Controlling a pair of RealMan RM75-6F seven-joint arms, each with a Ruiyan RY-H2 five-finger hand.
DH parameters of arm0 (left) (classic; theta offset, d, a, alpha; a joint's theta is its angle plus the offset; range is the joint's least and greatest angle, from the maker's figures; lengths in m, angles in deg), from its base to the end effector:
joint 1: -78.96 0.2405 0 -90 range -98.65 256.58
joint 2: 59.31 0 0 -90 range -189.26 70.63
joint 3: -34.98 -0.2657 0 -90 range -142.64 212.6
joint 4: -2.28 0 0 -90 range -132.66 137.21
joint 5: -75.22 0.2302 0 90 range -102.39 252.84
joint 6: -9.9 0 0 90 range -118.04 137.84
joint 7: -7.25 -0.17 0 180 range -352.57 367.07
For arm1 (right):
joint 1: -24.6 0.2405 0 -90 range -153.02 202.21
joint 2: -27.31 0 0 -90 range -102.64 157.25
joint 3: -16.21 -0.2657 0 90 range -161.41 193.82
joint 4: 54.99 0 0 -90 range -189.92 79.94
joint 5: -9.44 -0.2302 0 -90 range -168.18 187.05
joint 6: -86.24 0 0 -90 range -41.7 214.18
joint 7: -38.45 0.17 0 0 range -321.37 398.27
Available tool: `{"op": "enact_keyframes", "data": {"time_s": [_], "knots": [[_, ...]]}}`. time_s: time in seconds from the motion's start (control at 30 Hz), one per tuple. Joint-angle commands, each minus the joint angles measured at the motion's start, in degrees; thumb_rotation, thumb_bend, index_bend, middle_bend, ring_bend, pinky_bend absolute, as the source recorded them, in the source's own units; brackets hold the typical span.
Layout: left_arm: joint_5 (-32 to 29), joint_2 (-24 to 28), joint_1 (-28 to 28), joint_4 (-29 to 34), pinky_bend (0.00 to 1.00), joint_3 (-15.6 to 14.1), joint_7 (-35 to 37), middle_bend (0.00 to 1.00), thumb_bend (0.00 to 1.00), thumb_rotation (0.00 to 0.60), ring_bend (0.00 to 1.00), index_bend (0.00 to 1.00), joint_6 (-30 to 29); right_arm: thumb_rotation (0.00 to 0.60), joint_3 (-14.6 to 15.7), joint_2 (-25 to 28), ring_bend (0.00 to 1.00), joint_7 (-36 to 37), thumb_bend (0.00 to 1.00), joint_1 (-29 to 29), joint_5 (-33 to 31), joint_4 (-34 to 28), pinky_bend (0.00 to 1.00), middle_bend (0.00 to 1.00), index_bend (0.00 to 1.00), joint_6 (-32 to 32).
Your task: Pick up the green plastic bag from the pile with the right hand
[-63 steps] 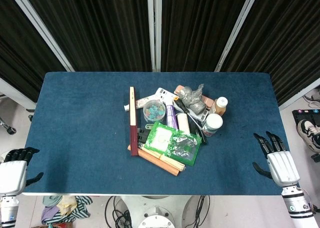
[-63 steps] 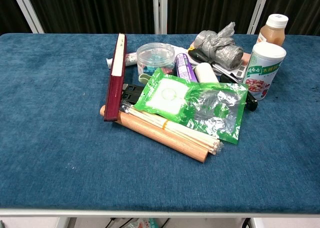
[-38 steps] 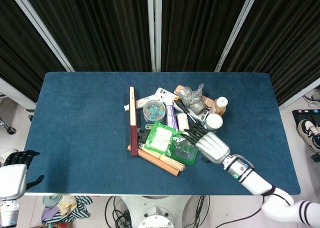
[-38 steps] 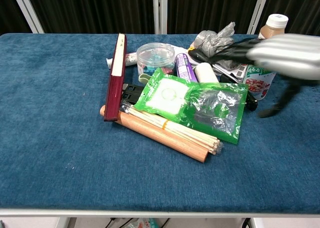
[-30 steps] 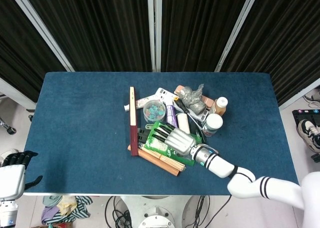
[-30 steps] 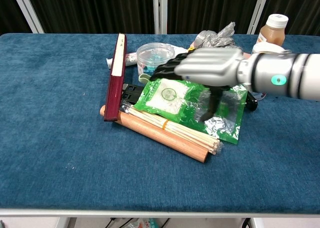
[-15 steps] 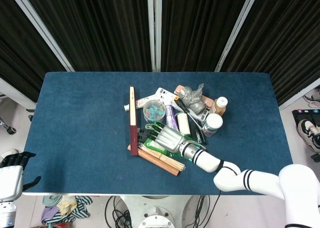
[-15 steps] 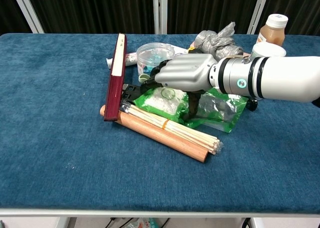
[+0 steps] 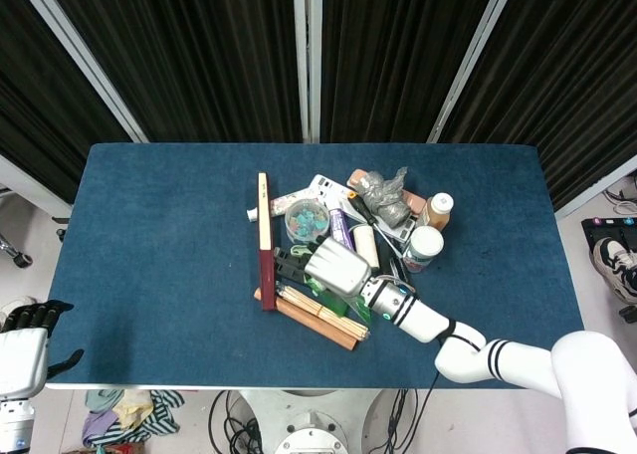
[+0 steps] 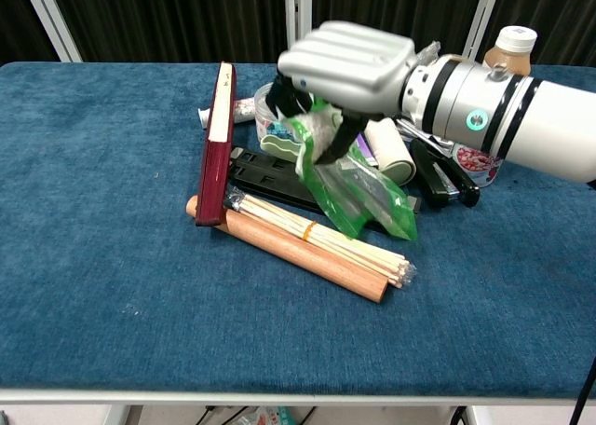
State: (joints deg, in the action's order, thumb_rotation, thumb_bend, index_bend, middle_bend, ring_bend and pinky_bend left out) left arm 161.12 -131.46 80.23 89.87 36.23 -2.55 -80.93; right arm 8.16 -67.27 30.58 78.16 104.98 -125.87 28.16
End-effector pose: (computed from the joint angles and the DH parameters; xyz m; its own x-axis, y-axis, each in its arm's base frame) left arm -0.3458 0.1668 0.1161 0.5017 -0.0123 0.8649 0.8615 0.0966 -0.4984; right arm -0.0492 -0.3784 -0.0710 0.5519 0.0734 0.8307 -0.4614 -0.8029 0.3775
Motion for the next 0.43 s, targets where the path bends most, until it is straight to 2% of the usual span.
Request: {"op": "enact_keyframes", "data": {"time_s": [0.03, 0.3, 0.43], "knots": [[0.27, 0.09, 0.09, 0.34, 0.22, 0.00, -0.24, 0.28, 0.10, 0.600, 0.23, 0.31, -0.34, 0.600, -1.69, -0.21, 0.50, 2.08, 0.53, 0.54, 0.66, -0.91, 0.56, 0.60, 0.69, -2.50], [0.73, 0.55, 0.61, 1.21, 0.22, -0.27, -0.86, 0.28, 0.10, 0.600, 0.23, 0.31, -1.15, 0.600, -7.92, -5.95, 0.50, 5.83, 0.53, 5.67, -0.46, -1.22, 0.57, 0.59, 0.69, -5.35], [0.64, 0.62, 0.83, 1.11, 0.22, -0.26, -0.62, 0.28, 0.10, 0.600, 0.23, 0.31, -1.34, 0.600, -10.11, -9.03, 0.50, 5.09, 0.53, 8.55, -0.99, -0.10, 0.57, 0.58, 0.69, -5.50]]}}
